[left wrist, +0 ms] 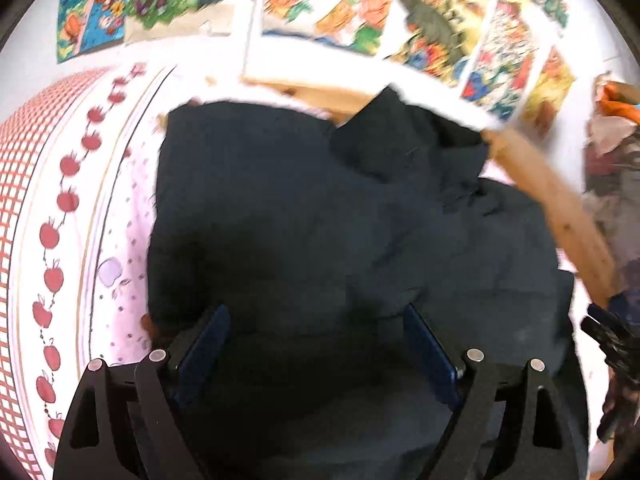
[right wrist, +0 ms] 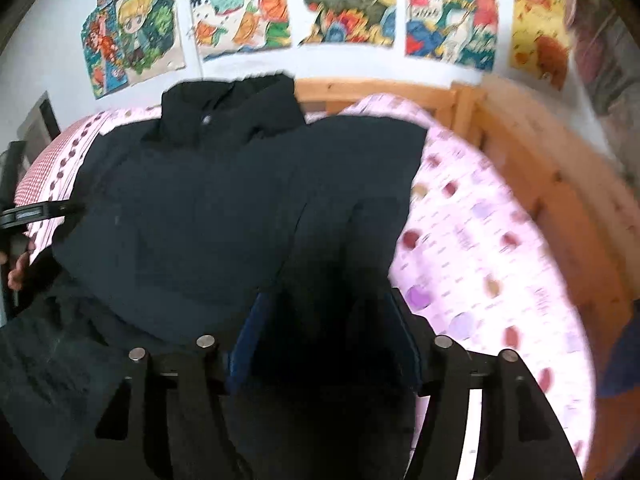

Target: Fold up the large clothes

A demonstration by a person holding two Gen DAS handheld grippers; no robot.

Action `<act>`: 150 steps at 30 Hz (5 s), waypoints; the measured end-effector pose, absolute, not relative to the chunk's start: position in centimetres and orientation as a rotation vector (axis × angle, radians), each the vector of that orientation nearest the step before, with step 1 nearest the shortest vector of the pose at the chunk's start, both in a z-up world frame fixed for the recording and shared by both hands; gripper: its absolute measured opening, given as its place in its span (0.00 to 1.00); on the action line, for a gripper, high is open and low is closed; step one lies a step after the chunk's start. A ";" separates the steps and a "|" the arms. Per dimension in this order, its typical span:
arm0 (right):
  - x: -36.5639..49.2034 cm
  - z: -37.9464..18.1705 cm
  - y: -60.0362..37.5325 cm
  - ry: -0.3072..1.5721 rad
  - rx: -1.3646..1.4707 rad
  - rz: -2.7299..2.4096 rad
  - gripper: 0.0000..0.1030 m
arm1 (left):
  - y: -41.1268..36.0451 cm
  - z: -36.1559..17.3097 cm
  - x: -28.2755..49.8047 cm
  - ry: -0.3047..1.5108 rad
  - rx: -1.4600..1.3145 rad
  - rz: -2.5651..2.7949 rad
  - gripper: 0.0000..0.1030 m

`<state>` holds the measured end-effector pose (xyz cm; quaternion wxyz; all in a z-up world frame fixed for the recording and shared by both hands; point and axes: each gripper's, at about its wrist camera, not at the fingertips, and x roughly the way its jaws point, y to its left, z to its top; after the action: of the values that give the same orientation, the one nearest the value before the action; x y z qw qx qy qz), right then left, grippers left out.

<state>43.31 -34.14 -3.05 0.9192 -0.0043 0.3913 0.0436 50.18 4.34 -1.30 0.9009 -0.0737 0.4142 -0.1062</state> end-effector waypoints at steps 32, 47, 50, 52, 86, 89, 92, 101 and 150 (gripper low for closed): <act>66.8 1.6 -26.1 0.776 -0.076 0.210 0.39 | -4.3 3.5 68.3 0.752 0.061 -0.094 0.68; 63.8 1.6 -28.4 0.651 -0.075 0.223 0.03 | -1.7 4.7 66.1 0.660 -0.087 -0.226 0.08; 62.6 1.4 -29.3 0.671 -0.110 0.225 0.03 | -1.1 4.1 65.2 0.694 -0.024 -0.228 0.06; 62.1 1.0 -29.5 0.694 -0.128 0.229 0.03 | -0.9 3.2 64.7 0.722 0.000 -0.236 0.06; 59.7 2.8 -30.9 0.604 0.074 0.257 0.54 | 2.5 2.4 60.4 0.555 -0.154 -0.356 0.80; 63.4 3.5 -30.8 0.592 0.150 0.267 0.54 | 1.4 3.6 63.2 0.547 -0.210 -0.332 0.80; 65.9 2.8 -29.8 0.609 0.248 0.289 0.52 | 0.4 3.7 65.8 0.553 -0.290 -0.334 0.80; 65.7 -0.7 -25.3 0.778 0.106 0.436 0.09 | -4.0 -0.2 66.8 0.731 -0.174 -0.581 0.45; 50.6 3.5 -30.6 0.595 0.025 0.204 0.88 | -2.1 5.0 52.1 0.643 -0.079 -0.251 1.00</act>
<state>50.60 -30.60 3.51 0.9509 0.0124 0.2925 0.1004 52.05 -2.08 5.03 0.9403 -0.0388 0.3150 -0.1228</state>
